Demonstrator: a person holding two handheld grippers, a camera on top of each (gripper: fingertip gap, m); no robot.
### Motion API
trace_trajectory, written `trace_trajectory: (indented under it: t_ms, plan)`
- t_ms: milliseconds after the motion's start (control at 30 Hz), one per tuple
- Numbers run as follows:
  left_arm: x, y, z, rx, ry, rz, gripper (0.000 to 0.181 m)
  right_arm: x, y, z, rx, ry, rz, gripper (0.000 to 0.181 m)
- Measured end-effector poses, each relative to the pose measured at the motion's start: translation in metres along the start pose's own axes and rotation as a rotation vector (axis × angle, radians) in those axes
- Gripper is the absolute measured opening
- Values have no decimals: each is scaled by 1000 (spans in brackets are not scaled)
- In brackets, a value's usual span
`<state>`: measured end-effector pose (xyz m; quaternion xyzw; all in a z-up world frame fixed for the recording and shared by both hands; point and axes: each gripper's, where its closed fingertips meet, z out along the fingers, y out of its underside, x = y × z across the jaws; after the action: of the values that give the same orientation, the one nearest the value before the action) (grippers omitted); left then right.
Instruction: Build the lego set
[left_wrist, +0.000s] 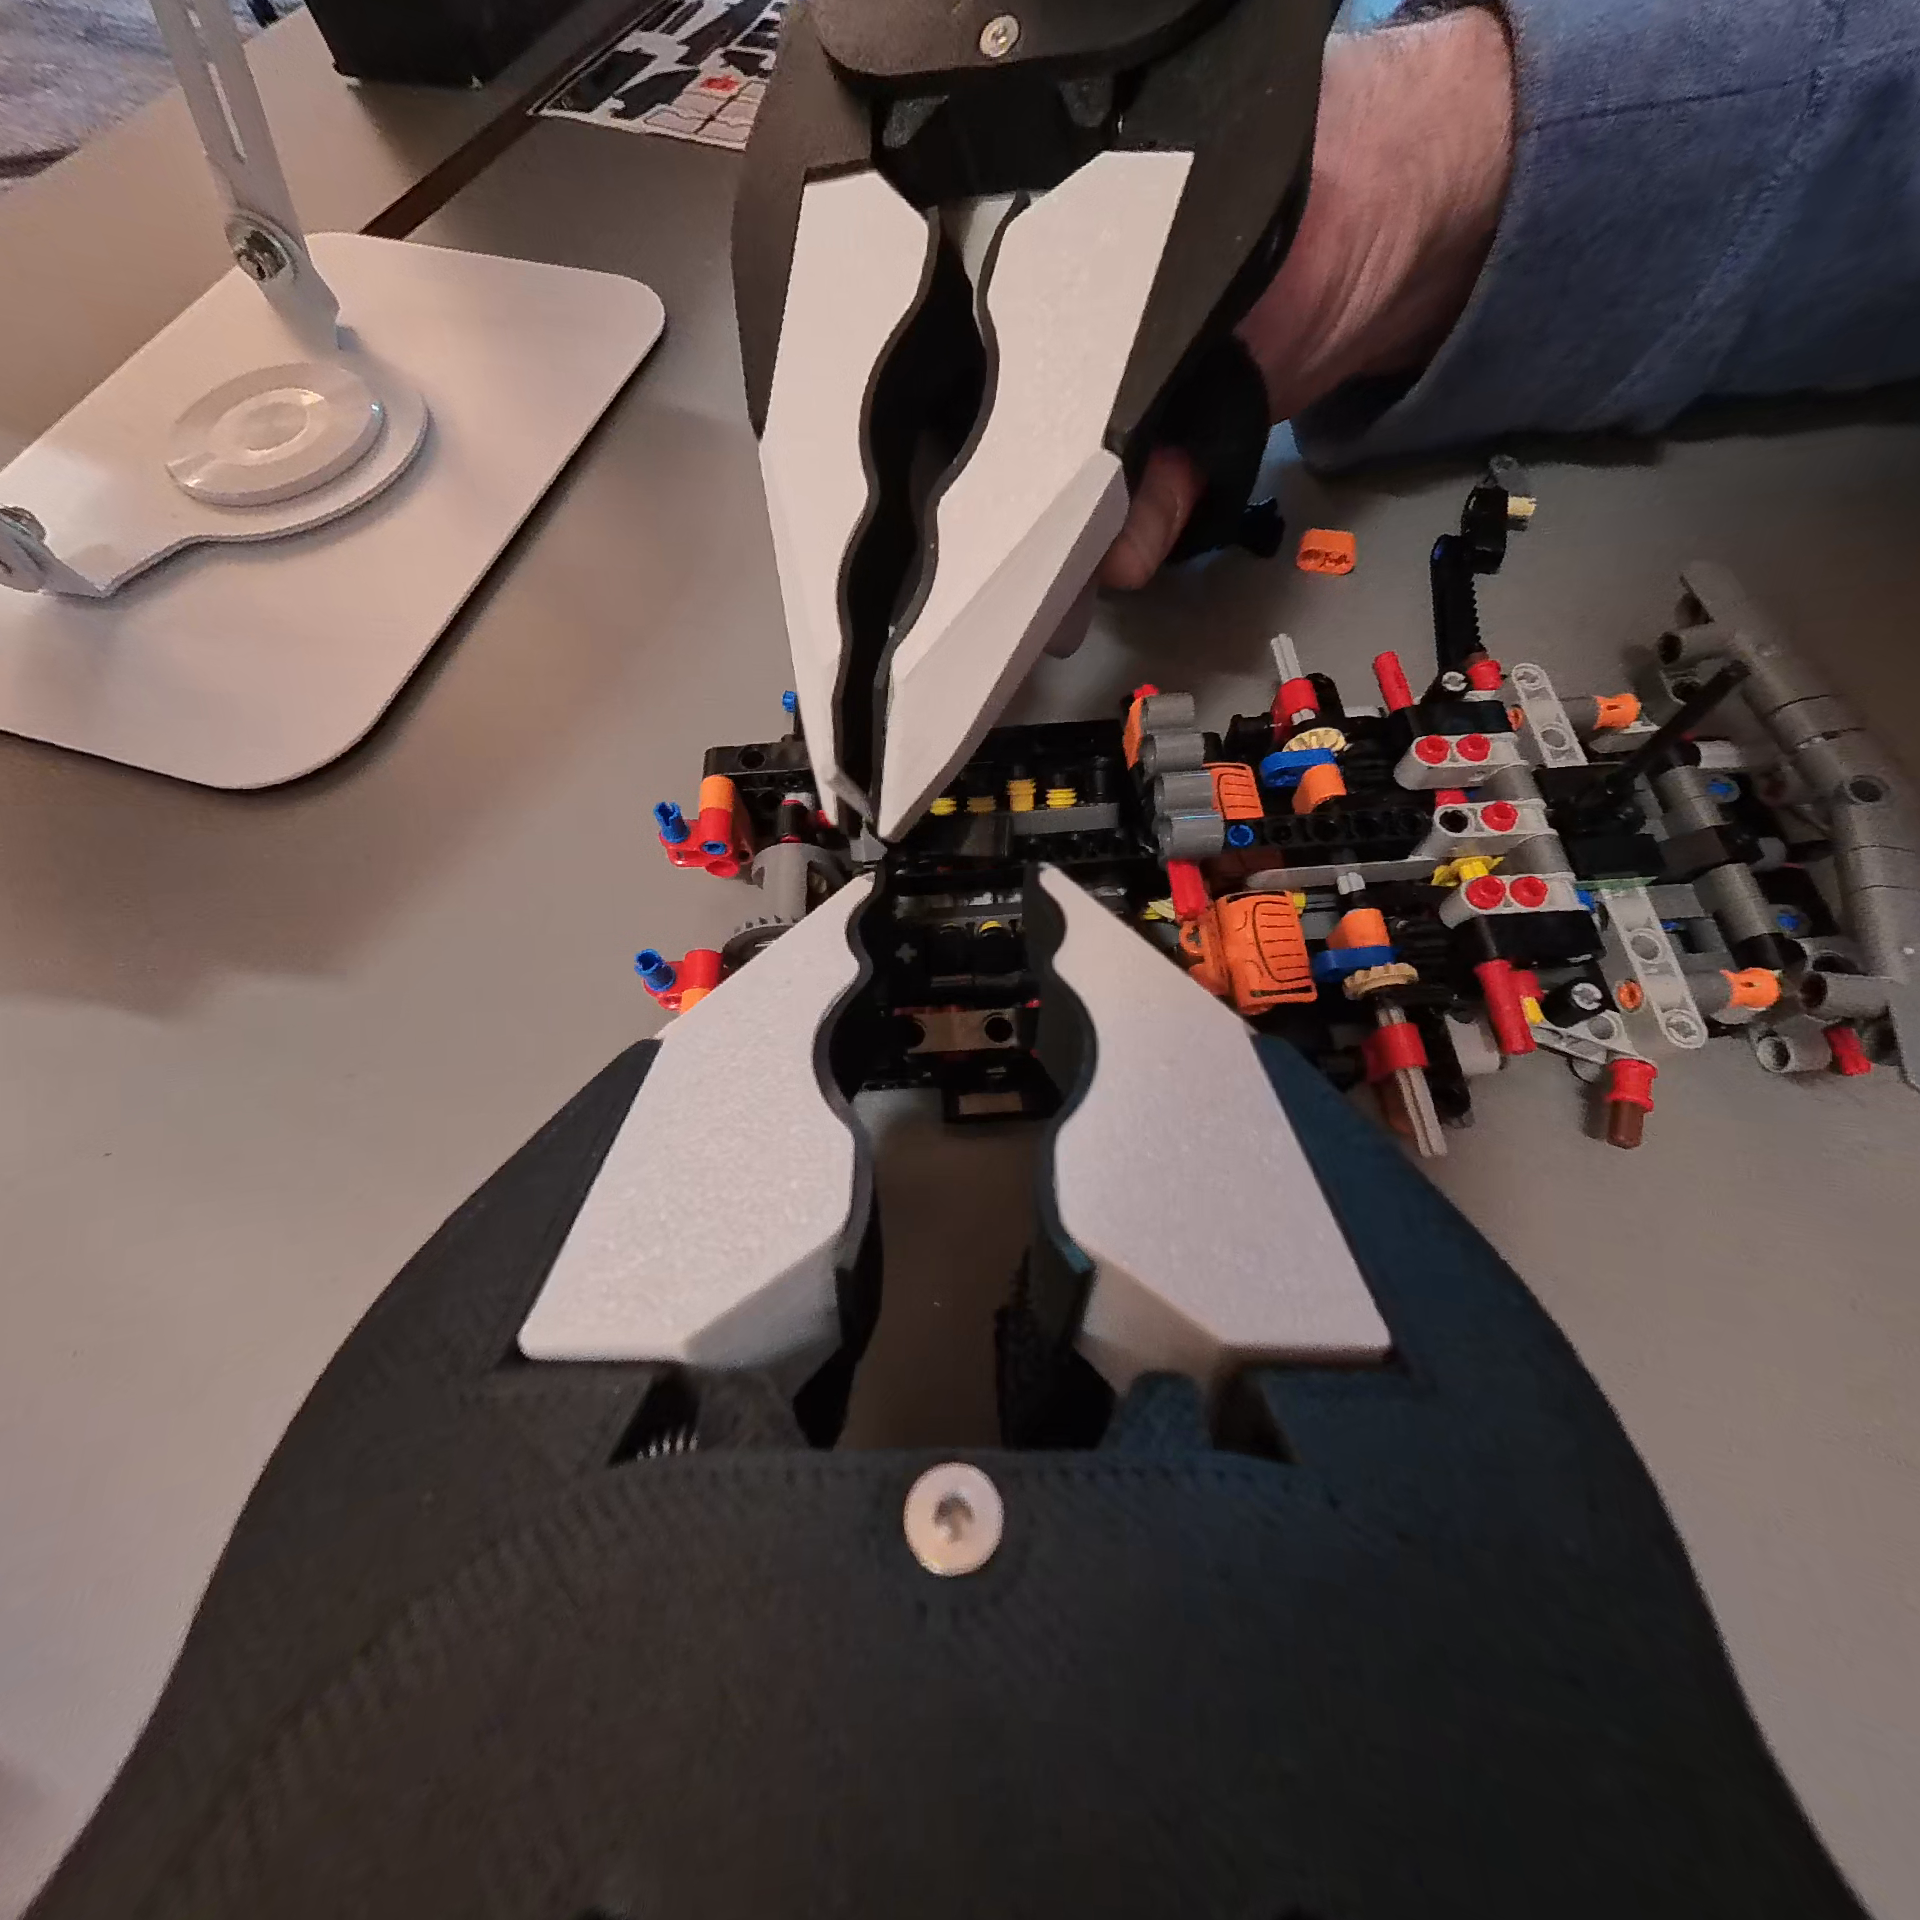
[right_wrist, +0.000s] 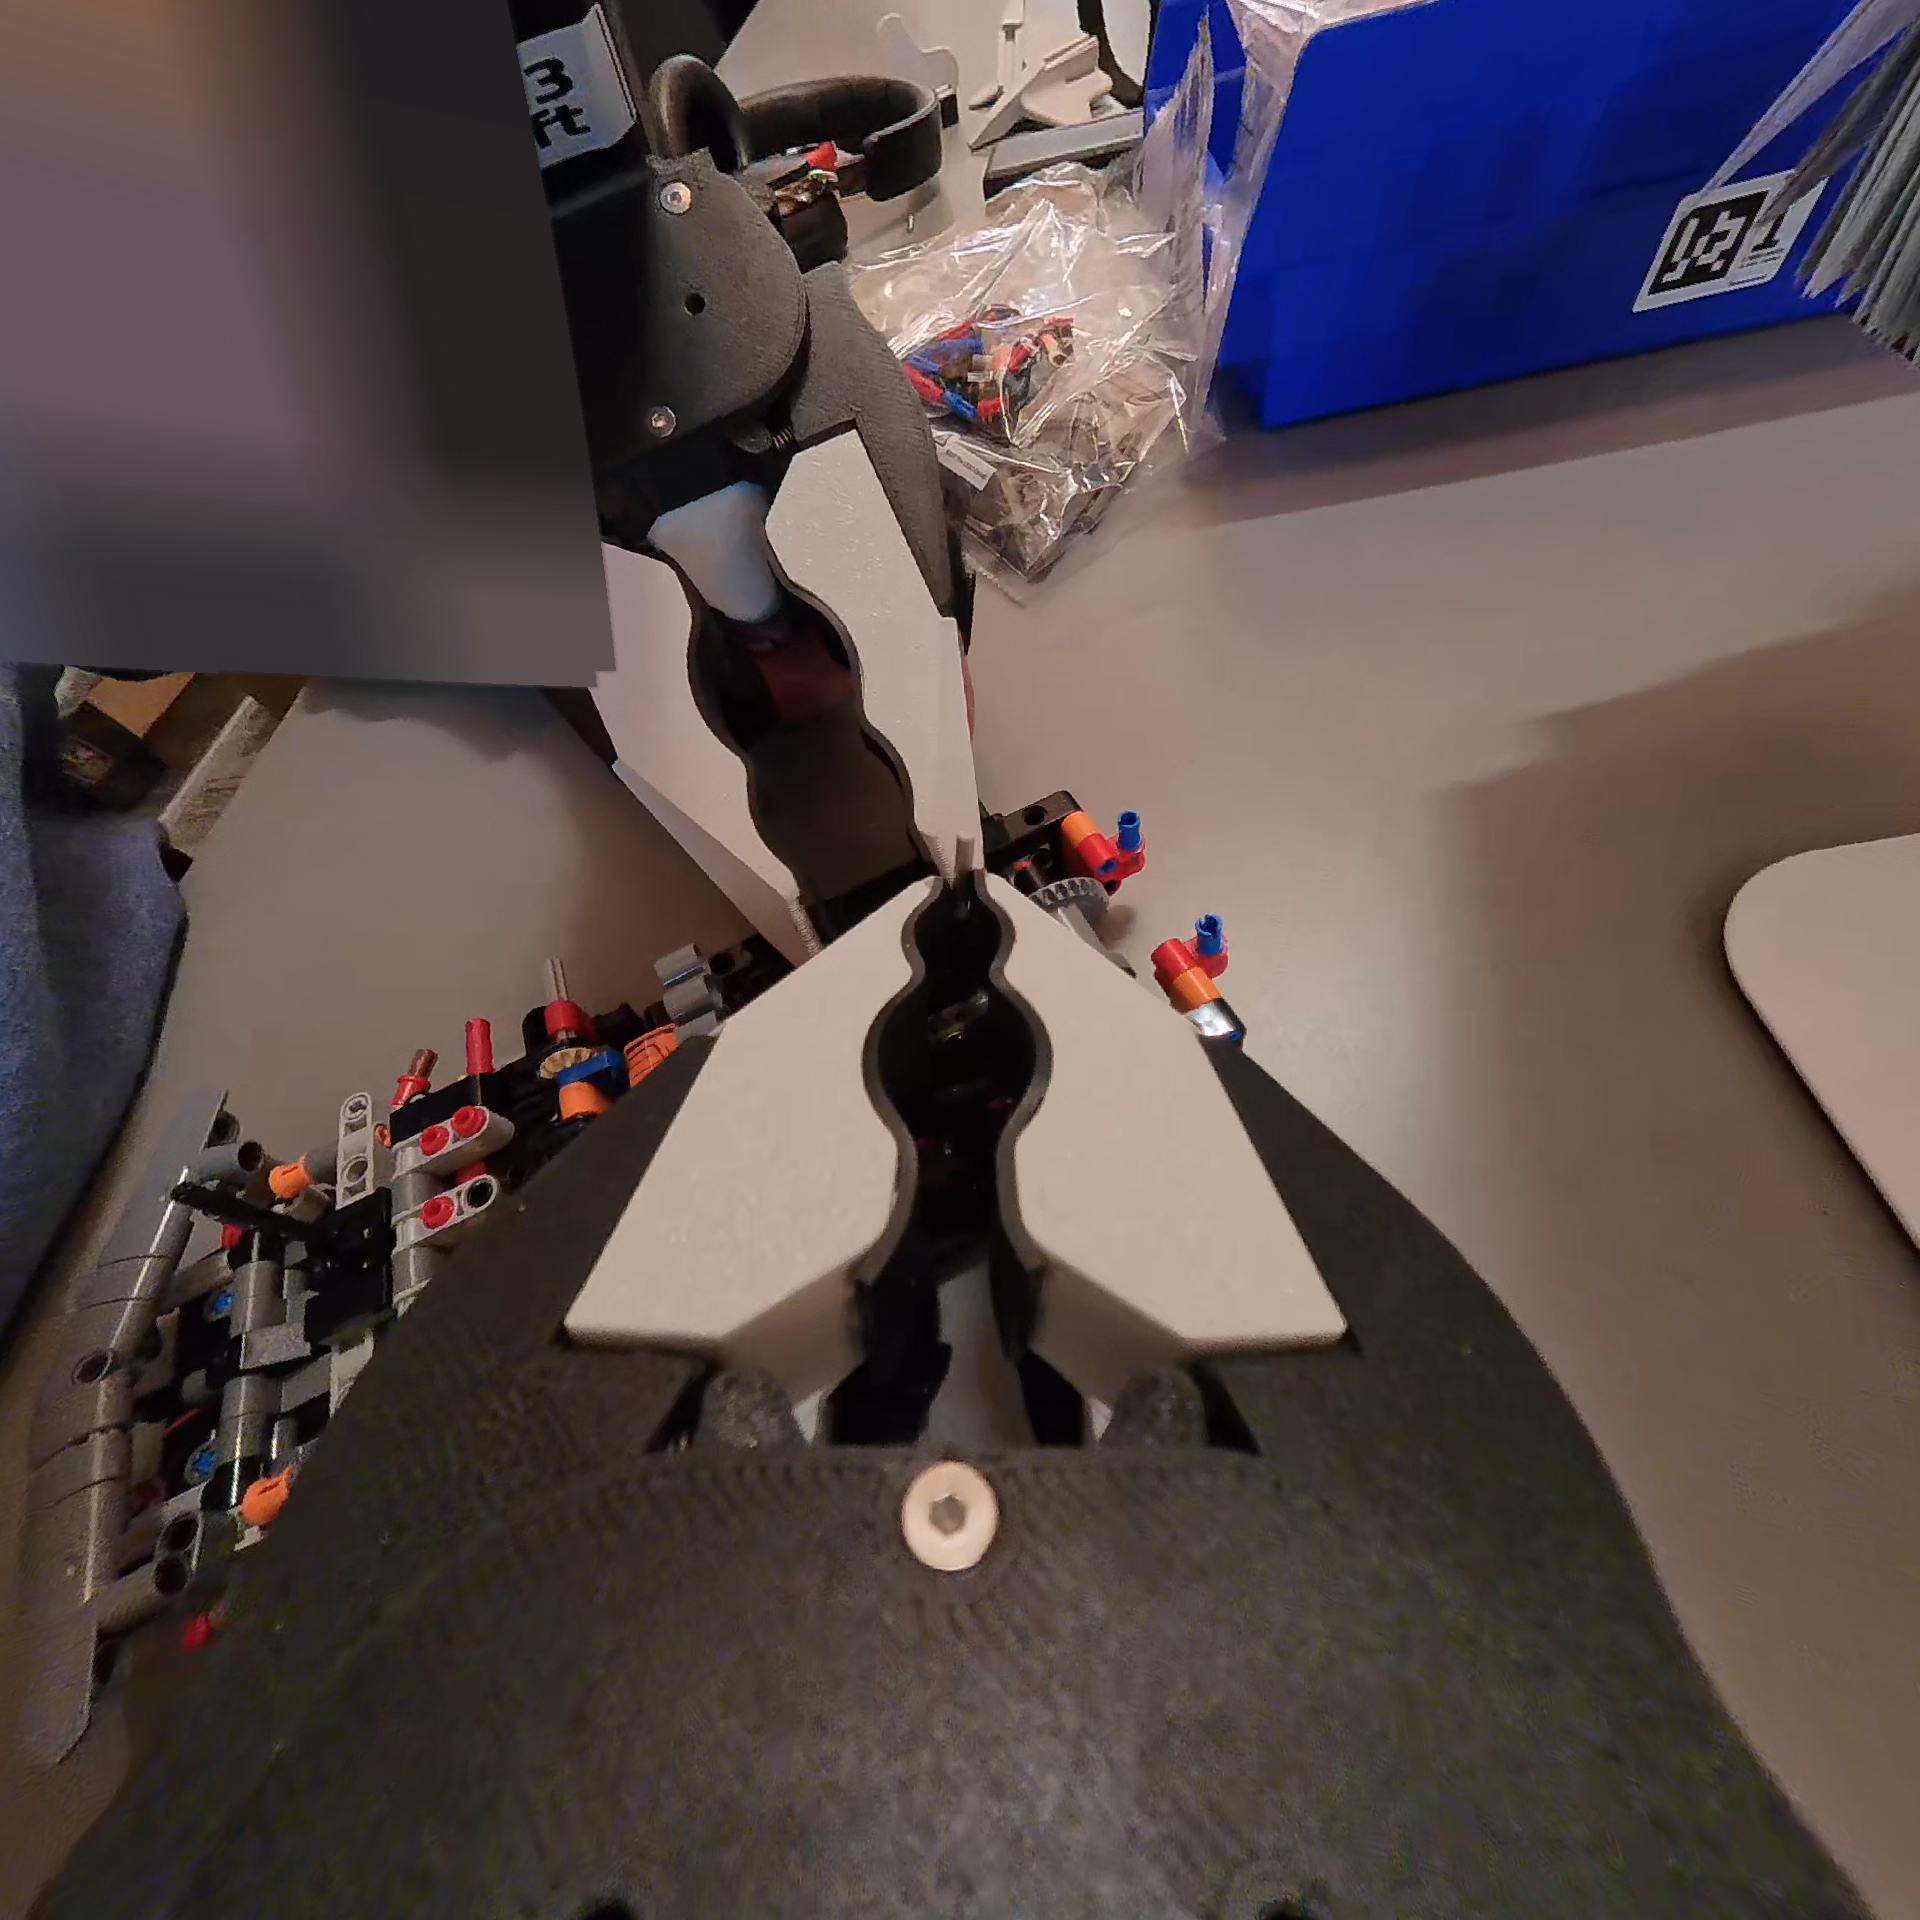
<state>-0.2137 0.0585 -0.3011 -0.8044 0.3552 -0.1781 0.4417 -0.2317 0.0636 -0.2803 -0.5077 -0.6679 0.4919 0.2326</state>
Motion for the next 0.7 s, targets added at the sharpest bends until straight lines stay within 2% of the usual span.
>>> trace_trajectory:
  t_ms: [300, 467, 700]
  plan:
    - [0, 0, 0, -2, -7, 6, 19, -2, 1, 0, -4, -8, -6, 0]
    - [-3, -3, -3, 29, -20, 8, 25, -4, -10, -3, 68, -27, 21, 0]
    - [-10, -35, -23, 241, -55, -43, 32, -2, -44, -18, 279, -107, 149, 0]
